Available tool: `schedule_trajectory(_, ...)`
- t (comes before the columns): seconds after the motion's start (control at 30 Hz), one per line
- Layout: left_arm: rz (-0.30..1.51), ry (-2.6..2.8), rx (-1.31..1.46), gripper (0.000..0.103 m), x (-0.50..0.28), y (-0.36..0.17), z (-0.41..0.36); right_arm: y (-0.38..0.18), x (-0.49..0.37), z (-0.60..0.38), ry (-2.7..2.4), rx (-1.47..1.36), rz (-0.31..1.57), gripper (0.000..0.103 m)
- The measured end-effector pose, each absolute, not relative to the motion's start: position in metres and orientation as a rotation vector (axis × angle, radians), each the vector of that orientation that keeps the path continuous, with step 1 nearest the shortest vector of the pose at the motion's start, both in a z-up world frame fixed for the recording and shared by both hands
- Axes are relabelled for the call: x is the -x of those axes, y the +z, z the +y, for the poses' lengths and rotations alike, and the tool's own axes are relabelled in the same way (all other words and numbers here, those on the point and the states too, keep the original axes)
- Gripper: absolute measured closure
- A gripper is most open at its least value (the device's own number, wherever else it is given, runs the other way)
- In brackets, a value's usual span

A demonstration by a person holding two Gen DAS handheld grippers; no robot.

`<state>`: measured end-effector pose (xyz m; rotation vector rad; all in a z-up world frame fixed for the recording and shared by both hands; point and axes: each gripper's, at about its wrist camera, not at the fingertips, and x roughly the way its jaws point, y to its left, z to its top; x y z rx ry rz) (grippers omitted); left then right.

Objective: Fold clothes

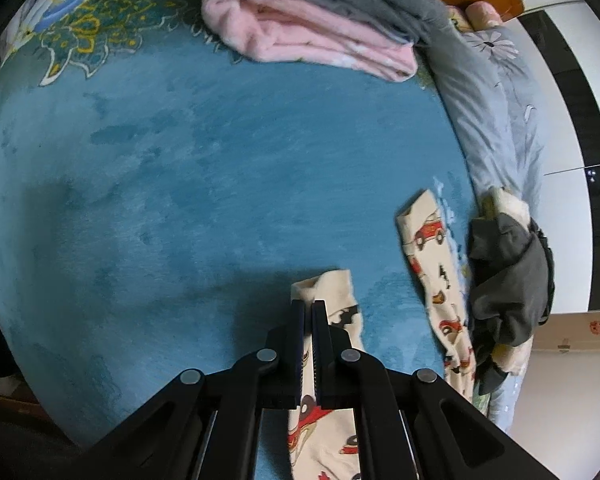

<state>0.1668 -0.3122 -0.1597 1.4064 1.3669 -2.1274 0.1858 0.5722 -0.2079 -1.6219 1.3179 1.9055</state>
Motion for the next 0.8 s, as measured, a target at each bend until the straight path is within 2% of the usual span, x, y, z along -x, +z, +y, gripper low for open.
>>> schedule_trajectory(0.1, 1.394, -2.146, -1.348, 0.100, -0.170, -0.148, -0.312, -0.189, -0.186, 0.573, 1.935, 1.575, 1.348, 0.097)
schedule_trajectory(0.2, 1.491, -2.154, -1.177, 0.100, -0.185, -0.129, -0.318, -0.153, -0.194, 0.583, 2.023, 1.471, 1.385, 0.098)
schedule_trajectory(0.3, 1.534, -2.165, -1.067, 0.100, -0.195, -0.113, -0.315, -0.119, -0.211, 0.602, 2.122, 1.400, 1.320, 0.098)
schedule_trajectory(0.5, 1.401, -2.209, -1.064, 0.100, -0.190, -0.090, -0.289, -0.135, -0.239, 0.616, 2.069, 1.389, 1.378, 0.098)
schedule_trajectory(0.8, 1.440, -2.118, -1.155, 0.100, -0.163, -0.102, -0.275, -0.104, -0.197, 0.614, 2.133, 1.373, 1.469, 0.098)
